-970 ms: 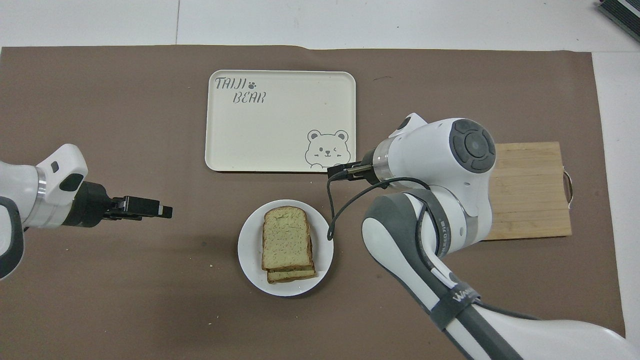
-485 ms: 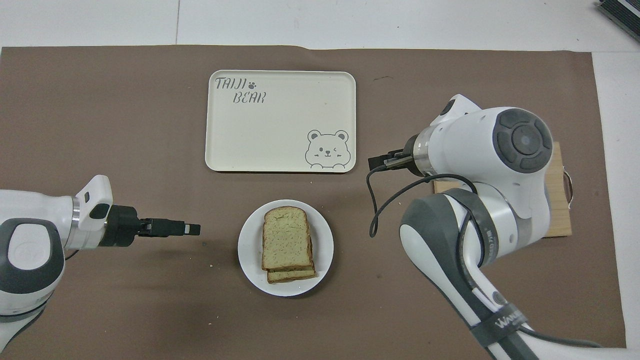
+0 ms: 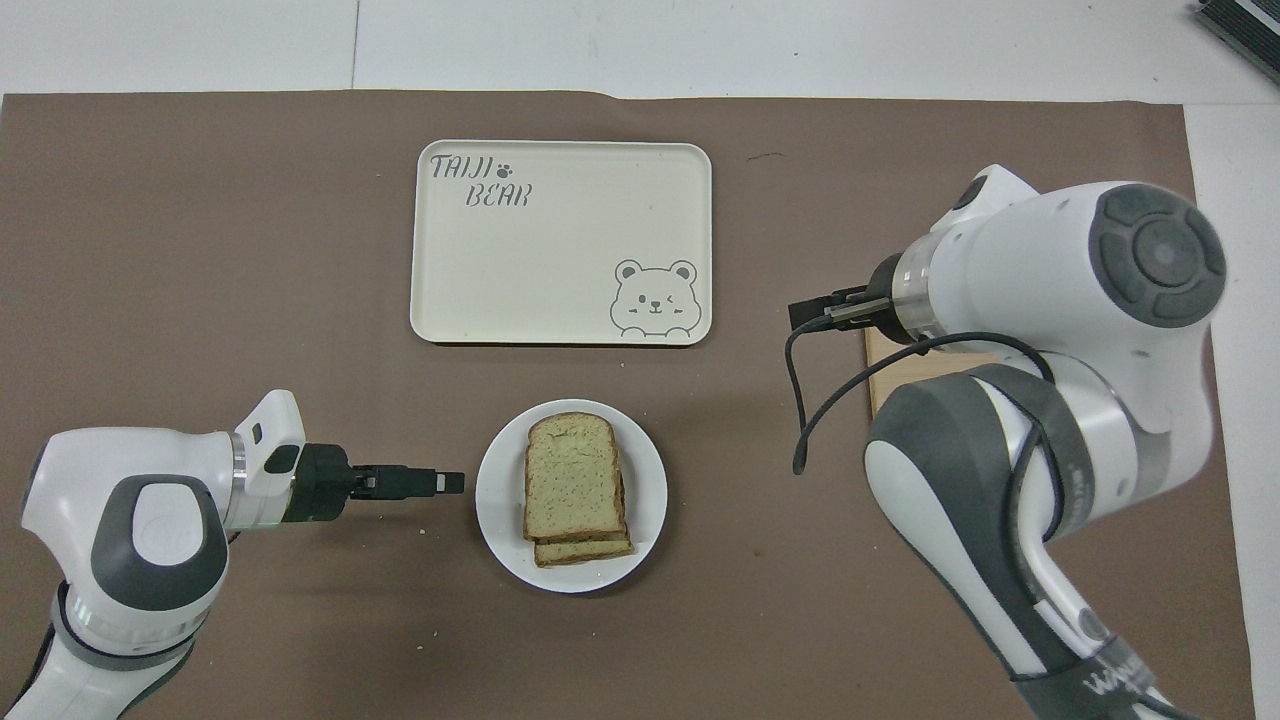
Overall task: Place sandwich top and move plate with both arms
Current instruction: 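Release and raise the right gripper while the left gripper reaches the plate, then grip the plate rim with the left gripper while the right gripper withdraws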
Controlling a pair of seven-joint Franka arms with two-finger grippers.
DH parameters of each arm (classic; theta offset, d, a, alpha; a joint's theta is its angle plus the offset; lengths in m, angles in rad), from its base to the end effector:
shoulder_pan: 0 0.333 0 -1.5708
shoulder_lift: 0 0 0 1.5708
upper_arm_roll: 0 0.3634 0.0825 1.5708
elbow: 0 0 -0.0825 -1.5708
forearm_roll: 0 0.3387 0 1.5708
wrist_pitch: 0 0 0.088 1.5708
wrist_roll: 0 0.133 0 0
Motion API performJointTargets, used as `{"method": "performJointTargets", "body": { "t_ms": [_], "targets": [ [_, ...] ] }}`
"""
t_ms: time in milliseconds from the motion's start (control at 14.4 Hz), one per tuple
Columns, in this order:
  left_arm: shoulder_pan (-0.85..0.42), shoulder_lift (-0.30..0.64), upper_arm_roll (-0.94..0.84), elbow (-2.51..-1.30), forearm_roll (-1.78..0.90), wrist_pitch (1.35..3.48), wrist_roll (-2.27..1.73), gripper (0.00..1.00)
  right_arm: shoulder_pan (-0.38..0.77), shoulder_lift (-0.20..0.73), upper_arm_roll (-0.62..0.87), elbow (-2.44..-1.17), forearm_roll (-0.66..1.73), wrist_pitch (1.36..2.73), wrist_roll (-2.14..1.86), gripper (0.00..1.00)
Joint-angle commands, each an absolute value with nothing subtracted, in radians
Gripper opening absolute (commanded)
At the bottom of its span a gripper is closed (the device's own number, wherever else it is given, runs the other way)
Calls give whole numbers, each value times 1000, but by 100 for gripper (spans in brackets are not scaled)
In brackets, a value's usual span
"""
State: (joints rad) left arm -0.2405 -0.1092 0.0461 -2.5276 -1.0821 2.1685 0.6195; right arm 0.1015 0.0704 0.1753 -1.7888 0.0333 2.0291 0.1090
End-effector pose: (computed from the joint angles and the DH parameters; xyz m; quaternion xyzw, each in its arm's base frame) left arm 0.3869 -0.1304 0.3747 0.9149 -0.0238 -0.0234 0.4024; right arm 0.5436 0.1541 0.5569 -0.9932 -0.0767 -0.0796 0.0376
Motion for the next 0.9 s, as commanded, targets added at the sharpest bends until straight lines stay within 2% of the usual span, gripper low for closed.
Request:
{"method": "performJointTargets", "body": {
  "t_ms": [0, 208, 277, 554, 693, 831],
  "targets": [
    [-300, -112, 60, -2566, -1138, 2235, 641, 100, 87, 31, 170, -1773, 0, 1979, 89, 100],
    [-319, -109, 60, -2579, -1144, 2249, 641, 100, 89, -12, 141, -1764, 2, 1944, 89, 100],
    [-321, -103, 60, -2586, -1149, 2259, 643, 96, 87, -27, 135, -1764, 2, 1942, 89, 100],
    [-365, -52, 60, -2591, -1317, 2292, 696, 70, 91, -46, 103, -1735, 0, 1899, 89, 100],
    [-365, -44, 58, -2591, -1324, 2290, 701, 52, 86, -44, 98, -1695, 2, 1847, 90, 100],
    [-365, -44, 58, -2592, -1325, 2289, 703, 49, 80, -46, 89, -1658, 3, 1803, 92, 100]
  ]
}}
